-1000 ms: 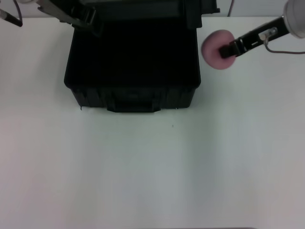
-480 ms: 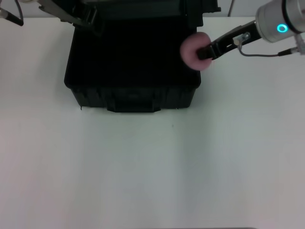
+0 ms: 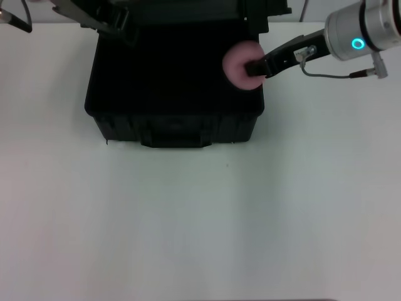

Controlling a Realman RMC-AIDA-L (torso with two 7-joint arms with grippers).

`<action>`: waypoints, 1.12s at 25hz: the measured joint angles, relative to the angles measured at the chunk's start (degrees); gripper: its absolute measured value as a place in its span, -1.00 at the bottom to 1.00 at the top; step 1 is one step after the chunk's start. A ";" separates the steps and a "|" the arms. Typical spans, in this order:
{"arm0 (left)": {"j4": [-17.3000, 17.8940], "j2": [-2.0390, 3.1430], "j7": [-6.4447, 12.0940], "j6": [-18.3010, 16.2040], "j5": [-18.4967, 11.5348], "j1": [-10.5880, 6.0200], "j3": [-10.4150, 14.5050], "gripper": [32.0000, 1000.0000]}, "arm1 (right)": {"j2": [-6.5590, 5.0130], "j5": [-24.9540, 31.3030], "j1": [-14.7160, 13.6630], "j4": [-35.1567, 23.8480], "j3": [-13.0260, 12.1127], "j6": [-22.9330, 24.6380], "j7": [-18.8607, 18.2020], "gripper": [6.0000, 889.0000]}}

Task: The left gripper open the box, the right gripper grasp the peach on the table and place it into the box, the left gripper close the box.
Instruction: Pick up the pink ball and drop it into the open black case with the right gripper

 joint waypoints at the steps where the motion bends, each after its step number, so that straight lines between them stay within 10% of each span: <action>1: 0.00 0.00 0.00 0.00 0.00 -0.07 0.00 -0.23 | -0.01 0.64 0.06 0.72 -0.02 -0.70 -0.62 -0.81; 9: -0.08 0.00 0.00 0.00 -0.09 -0.18 0.00 -0.23 | 0.45 2.95 1.10 5.69 -0.54 -6.11 -4.31 -0.81; 28: -0.34 0.00 0.00 0.15 -0.17 -0.36 0.00 -0.23 | 0.80 13.22 1.47 10.68 -13.51 -19.74 -6.68 -0.78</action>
